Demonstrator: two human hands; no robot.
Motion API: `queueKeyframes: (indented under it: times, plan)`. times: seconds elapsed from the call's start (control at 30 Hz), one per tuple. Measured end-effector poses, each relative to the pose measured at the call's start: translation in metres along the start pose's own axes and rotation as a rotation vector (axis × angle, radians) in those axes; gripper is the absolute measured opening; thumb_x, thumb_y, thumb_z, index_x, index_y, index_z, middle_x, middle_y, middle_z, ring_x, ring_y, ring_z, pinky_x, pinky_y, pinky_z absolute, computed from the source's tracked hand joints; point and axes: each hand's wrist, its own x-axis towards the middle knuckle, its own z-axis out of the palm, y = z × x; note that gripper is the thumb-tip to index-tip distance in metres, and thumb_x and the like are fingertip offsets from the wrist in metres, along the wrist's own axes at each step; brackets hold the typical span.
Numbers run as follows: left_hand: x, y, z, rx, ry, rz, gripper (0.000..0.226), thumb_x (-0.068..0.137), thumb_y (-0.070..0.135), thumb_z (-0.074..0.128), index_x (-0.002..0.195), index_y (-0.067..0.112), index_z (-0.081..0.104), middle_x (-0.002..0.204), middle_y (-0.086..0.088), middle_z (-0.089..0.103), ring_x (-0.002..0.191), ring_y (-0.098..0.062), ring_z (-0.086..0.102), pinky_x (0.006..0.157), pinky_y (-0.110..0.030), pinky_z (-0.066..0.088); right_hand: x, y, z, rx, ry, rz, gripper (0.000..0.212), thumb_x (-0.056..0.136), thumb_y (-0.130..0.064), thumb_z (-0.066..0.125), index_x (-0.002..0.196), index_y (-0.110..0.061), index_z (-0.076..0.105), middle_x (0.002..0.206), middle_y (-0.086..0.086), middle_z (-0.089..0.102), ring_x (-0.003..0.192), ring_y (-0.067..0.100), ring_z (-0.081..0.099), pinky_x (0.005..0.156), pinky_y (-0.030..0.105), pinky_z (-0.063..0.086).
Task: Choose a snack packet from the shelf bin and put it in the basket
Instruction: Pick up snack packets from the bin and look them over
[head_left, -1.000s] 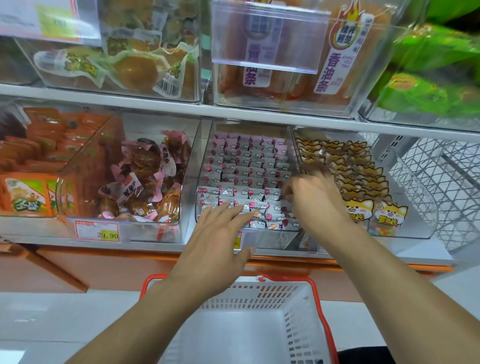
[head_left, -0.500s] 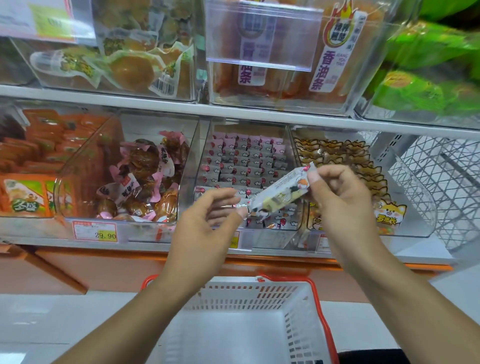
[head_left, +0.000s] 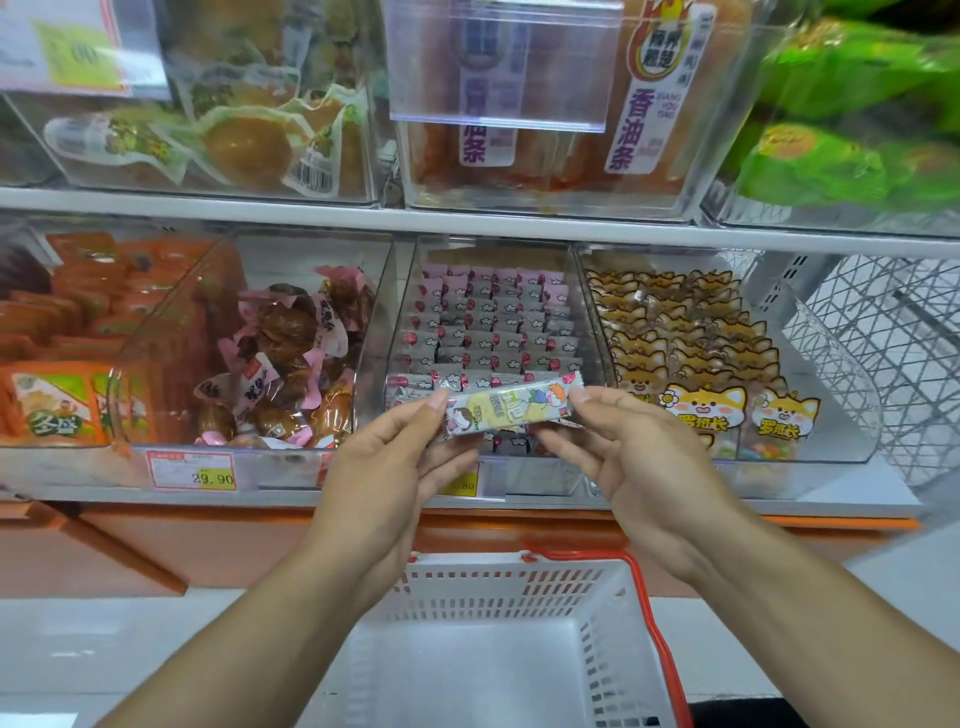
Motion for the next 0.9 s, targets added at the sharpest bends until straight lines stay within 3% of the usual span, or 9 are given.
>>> queueKeyframes:
  times: [0.17, 0.37, 0.53, 0.63, 0.73, 0.8, 0.87, 0.9]
  plan:
    - [0.004, 0.004, -0.004, -0.066, 0.077, -0.042, 0.045, 0.07, 0.035, 0.073, 0.107, 0.009, 0.071, 0.101, -0.009, 0.079, 0.09, -0.018, 0.078, 0.069, -0.026, 0.062, -0.002, 0.004, -0.003, -0.149, -0.103, 0.025, 0.014, 0.091, -0.018, 0.071, 0.101, -0.008, 0.071, 0.107, 0.013, 0.077, 0.089, 0.023, 0.077, 0.069, 0.026, 0.06]
    - [0.007, 0.004, -0.008, 0.023, 0.103, -0.031, 0.034, 0.073, 0.04, 0.074, 0.096, 0.015, 0.072, 0.087, -0.005, 0.065, 0.063, -0.006, 0.063, 0.068, -0.024, 0.059, 0.001, 0.002, -0.004, -0.124, -0.043, 0.018, 0.011, 0.091, -0.02, 0.071, 0.097, -0.011, 0.07, 0.096, 0.008, 0.079, 0.09, 0.023, 0.077, 0.067, 0.026, 0.06]
    - [0.004, 0.002, -0.006, 0.063, 0.079, 0.047, 0.037, 0.069, 0.044, 0.072, 0.091, 0.014, 0.071, 0.09, -0.001, 0.075, 0.072, -0.003, 0.068, 0.072, -0.02, 0.058, 0.005, 0.004, -0.004, -0.049, 0.002, 0.027, 0.009, 0.094, -0.017, 0.069, 0.099, -0.011, 0.071, 0.093, 0.007, 0.078, 0.091, 0.023, 0.077, 0.065, 0.026, 0.06]
    - [0.005, 0.004, -0.007, 0.048, 0.076, 0.056, 0.039, 0.072, 0.042, 0.071, 0.095, 0.011, 0.07, 0.095, -0.004, 0.077, 0.079, -0.007, 0.072, 0.076, -0.022, 0.06, 0.004, 0.003, -0.003, -0.098, -0.056, 0.043, 0.012, 0.093, -0.02, 0.069, 0.103, -0.014, 0.069, 0.097, 0.006, 0.078, 0.092, 0.024, 0.077, 0.066, 0.027, 0.06]
    - [0.005, 0.006, -0.009, 0.063, 0.098, 0.073, 0.042, 0.07, 0.043, 0.071, 0.097, 0.01, 0.069, 0.098, -0.011, 0.076, 0.081, -0.01, 0.072, 0.073, -0.021, 0.059, -0.001, 0.003, -0.002, -0.27, -0.15, -0.03, 0.046, 0.083, -0.035, 0.078, 0.125, -0.024, 0.062, 0.107, 0.002, 0.077, 0.096, 0.018, 0.076, 0.07, 0.027, 0.06]
    - [0.004, 0.005, -0.01, 0.08, 0.098, 0.08, 0.047, 0.071, 0.044, 0.071, 0.1, 0.008, 0.069, 0.105, -0.013, 0.076, 0.085, -0.013, 0.072, 0.074, -0.021, 0.059, -0.005, 0.004, -0.002, -0.499, -0.182, -0.164, 0.07, 0.075, -0.037, 0.085, 0.137, -0.04, 0.052, 0.115, -0.009, 0.072, 0.098, 0.003, 0.071, 0.072, 0.019, 0.058]
    - [0.003, 0.004, -0.011, 0.095, 0.083, 0.076, 0.051, 0.073, 0.045, 0.071, 0.105, 0.006, 0.069, 0.107, -0.014, 0.077, 0.089, -0.016, 0.074, 0.075, -0.022, 0.059, -0.007, 0.004, -0.003, -0.721, -0.193, -0.343, 0.073, 0.077, -0.028, 0.088, 0.136, -0.051, 0.051, 0.123, -0.022, 0.062, 0.101, -0.007, 0.065, 0.074, 0.013, 0.055]
    - [0.003, 0.004, -0.01, 0.101, 0.074, 0.072, 0.052, 0.073, 0.044, 0.07, 0.107, 0.005, 0.069, 0.105, -0.013, 0.078, 0.089, -0.016, 0.074, 0.074, -0.022, 0.059, -0.007, 0.005, -0.003, -0.784, -0.208, -0.41, 0.065, 0.079, -0.024, 0.086, 0.132, -0.05, 0.056, 0.124, -0.022, 0.063, 0.103, -0.006, 0.064, 0.079, 0.017, 0.056]
